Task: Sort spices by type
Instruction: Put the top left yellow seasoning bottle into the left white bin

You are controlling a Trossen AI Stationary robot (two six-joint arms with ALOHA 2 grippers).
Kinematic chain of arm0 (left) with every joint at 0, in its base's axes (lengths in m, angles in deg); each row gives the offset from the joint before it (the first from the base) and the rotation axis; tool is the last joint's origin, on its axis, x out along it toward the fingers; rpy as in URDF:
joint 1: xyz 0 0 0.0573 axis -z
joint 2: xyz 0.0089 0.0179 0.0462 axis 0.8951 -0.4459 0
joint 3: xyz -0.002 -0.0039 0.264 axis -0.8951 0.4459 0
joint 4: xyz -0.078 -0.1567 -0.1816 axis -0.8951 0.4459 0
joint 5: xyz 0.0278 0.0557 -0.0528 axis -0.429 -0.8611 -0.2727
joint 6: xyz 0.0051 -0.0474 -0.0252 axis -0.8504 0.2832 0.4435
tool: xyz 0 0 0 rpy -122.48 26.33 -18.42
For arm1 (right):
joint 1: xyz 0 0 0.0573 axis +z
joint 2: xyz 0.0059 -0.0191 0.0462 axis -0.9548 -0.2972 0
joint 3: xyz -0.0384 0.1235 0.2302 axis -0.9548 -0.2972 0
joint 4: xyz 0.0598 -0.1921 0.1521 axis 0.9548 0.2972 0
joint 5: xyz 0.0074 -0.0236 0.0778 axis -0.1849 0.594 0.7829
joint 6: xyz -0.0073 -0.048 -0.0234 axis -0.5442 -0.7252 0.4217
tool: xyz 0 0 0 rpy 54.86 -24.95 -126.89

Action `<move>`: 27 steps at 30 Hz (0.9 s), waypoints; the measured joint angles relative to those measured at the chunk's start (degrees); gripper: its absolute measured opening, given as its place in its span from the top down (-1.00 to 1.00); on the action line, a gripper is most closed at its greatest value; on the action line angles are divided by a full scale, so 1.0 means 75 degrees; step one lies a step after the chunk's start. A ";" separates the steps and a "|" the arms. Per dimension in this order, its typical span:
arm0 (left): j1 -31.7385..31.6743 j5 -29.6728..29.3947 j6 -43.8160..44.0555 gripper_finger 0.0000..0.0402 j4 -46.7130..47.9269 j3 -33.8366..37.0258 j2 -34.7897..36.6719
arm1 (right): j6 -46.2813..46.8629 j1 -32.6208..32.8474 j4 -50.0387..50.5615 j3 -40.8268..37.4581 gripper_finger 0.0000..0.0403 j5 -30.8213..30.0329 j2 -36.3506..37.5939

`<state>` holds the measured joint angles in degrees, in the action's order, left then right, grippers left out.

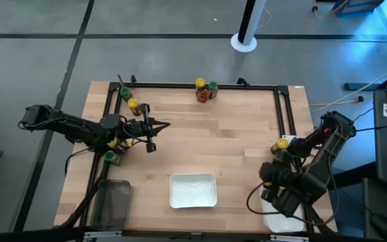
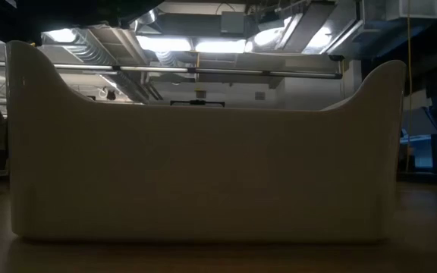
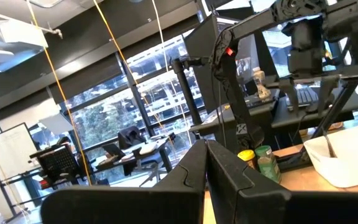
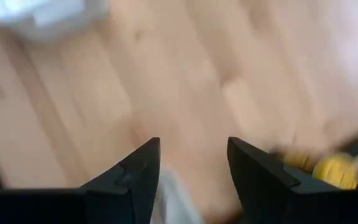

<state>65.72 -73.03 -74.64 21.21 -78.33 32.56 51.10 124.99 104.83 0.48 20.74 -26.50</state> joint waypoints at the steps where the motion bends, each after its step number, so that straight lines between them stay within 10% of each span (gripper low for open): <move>1: 0.0000 0.0000 0.0000 0.98 0.0000 0.0000 0.0000 | -0.0141 -0.0042 0.0011 -0.0009 0.06 -0.0417 0.0000; 9: 0.0000 0.0000 0.0008 0.98 0.0002 0.0000 0.0000 | -0.0590 -0.0018 -0.0042 -0.0076 0.06 -0.2750 0.0000; 21: 0.0000 -0.0007 0.0933 0.98 0.0148 0.0000 -0.0204 | -0.1564 -0.0173 -0.3035 -0.2951 0.06 -0.3510 0.0790; 27: 0.0023 -0.0343 0.1447 0.98 0.2749 -0.1061 -0.0418 | -0.3114 -0.0833 -0.5436 -0.4455 0.06 -0.3920 0.1483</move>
<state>65.89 -75.61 -63.79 41.82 -86.29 29.42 27.74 118.74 64.07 -32.93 -8.66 -15.38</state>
